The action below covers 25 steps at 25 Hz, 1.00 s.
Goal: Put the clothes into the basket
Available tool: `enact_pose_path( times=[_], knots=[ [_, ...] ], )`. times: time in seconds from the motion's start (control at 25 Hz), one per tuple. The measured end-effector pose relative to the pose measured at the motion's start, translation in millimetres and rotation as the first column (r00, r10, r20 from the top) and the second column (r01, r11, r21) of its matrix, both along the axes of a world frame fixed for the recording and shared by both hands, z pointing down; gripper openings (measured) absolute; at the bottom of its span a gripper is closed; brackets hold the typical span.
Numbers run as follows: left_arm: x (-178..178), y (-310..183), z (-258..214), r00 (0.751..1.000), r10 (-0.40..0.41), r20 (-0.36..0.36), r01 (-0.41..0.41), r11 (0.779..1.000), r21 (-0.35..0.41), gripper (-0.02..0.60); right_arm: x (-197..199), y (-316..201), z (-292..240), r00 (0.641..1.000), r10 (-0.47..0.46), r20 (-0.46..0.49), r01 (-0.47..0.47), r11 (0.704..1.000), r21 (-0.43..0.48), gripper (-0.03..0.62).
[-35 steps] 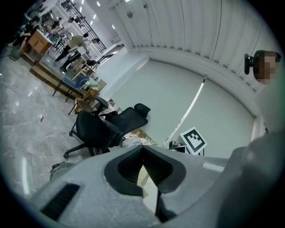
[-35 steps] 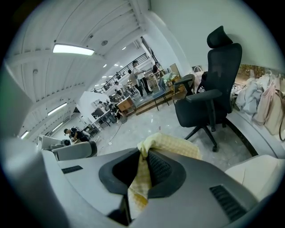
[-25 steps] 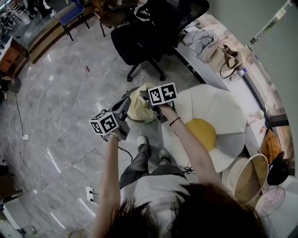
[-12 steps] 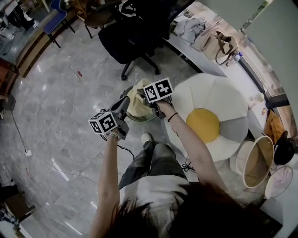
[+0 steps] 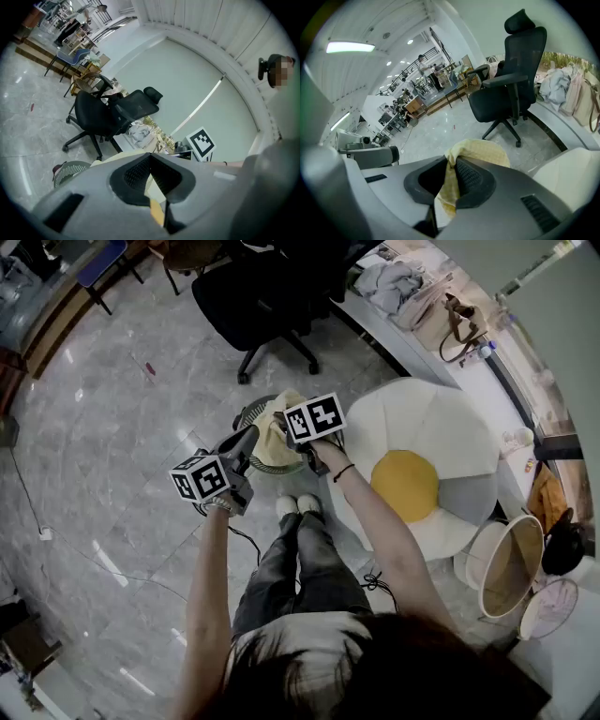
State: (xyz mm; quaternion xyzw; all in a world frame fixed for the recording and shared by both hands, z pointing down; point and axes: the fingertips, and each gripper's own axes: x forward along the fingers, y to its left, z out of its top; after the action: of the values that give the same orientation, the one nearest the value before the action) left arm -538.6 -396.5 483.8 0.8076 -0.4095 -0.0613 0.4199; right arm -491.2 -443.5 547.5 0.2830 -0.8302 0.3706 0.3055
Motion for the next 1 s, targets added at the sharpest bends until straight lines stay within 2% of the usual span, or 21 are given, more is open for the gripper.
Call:
enact_pose_path(
  times=[0.36, 0.84, 1.0],
  knots=[
    [-8.8, -2.3, 35.6, 1.0, -0.012, 0.014, 0.012, 0.998, -0.06, 0.011, -11.8, -7.9, 41.6, 0.999, 0.035, -0.03, -0.037, 0.996, -0.086, 0.041],
    [-10.7, 0.2, 61.3, 1.0, -0.011, -0.02, 0.009, 0.994, -0.107, 0.011, -19.8, -8.6, 79.2, 0.996, 0.07, -0.051, -0.077, 0.983, -0.168, 0.043],
    [-12.3, -0.9, 65.3, 1.0, -0.015, -0.022, 0.012, 0.993, -0.116, 0.011, -21.4, -8.4, 87.8, 0.996, 0.083, -0.043, -0.09, 0.976, -0.2, 0.081]
  ],
)
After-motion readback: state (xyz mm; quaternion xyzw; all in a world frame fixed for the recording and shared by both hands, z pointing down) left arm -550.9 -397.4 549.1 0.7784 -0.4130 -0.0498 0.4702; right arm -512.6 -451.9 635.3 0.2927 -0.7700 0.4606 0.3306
